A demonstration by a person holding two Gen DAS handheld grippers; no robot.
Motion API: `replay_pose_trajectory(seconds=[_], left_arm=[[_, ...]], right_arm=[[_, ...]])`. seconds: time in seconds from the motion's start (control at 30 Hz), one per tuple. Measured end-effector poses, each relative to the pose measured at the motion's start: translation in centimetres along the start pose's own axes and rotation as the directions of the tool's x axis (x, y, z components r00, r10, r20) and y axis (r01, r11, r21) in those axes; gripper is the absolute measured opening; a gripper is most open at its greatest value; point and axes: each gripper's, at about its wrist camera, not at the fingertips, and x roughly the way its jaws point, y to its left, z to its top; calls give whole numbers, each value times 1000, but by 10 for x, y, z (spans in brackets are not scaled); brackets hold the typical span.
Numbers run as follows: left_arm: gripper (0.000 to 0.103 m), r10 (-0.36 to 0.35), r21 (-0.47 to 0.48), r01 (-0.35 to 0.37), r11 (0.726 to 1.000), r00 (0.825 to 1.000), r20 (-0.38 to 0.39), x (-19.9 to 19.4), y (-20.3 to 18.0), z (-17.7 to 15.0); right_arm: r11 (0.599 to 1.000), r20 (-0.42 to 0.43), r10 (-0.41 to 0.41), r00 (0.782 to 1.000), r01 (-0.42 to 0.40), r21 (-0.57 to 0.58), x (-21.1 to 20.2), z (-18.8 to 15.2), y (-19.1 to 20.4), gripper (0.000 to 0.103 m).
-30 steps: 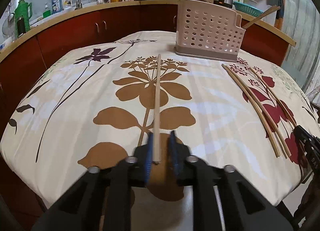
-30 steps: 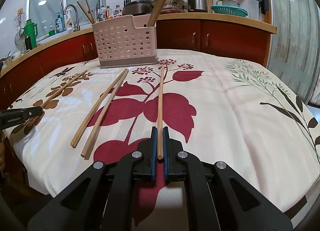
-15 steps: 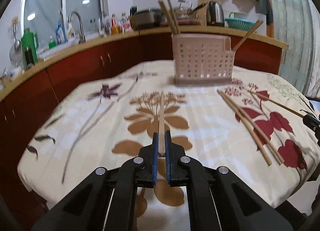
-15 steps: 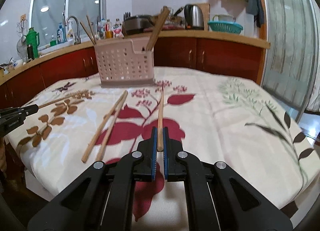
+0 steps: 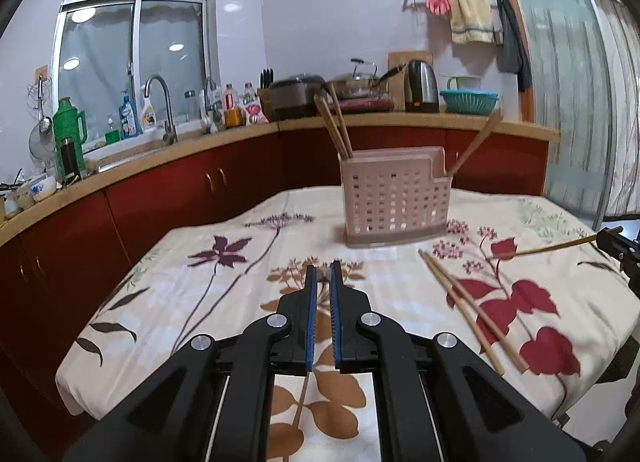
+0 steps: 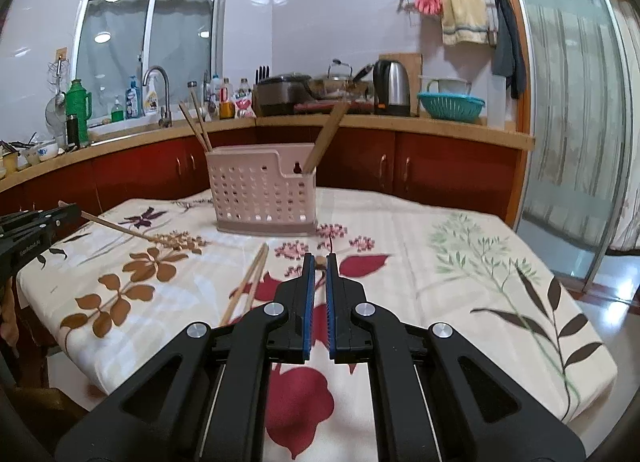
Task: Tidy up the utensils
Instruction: 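Carry the chopstick in the right gripper above the pink caddy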
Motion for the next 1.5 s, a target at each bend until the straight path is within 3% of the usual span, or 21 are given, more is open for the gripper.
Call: replay_pose_trajectory(seconds=[0.37,1.2,1.5], left_arm=[[7,-30,-13,31,999,997,66,-25,4,23],[7,-105,-34,106,994,993,50,-12,6,47],[7,-132,-21,137,990,982,135,-13,4,80]], right_arm=[[1000,61,11,998,-11,-3,-20,26,5,6],[999,59,37,998,-39,21,-11,54,4,6],[997,103,63,993,-66,28,-7,86,-1,6]])
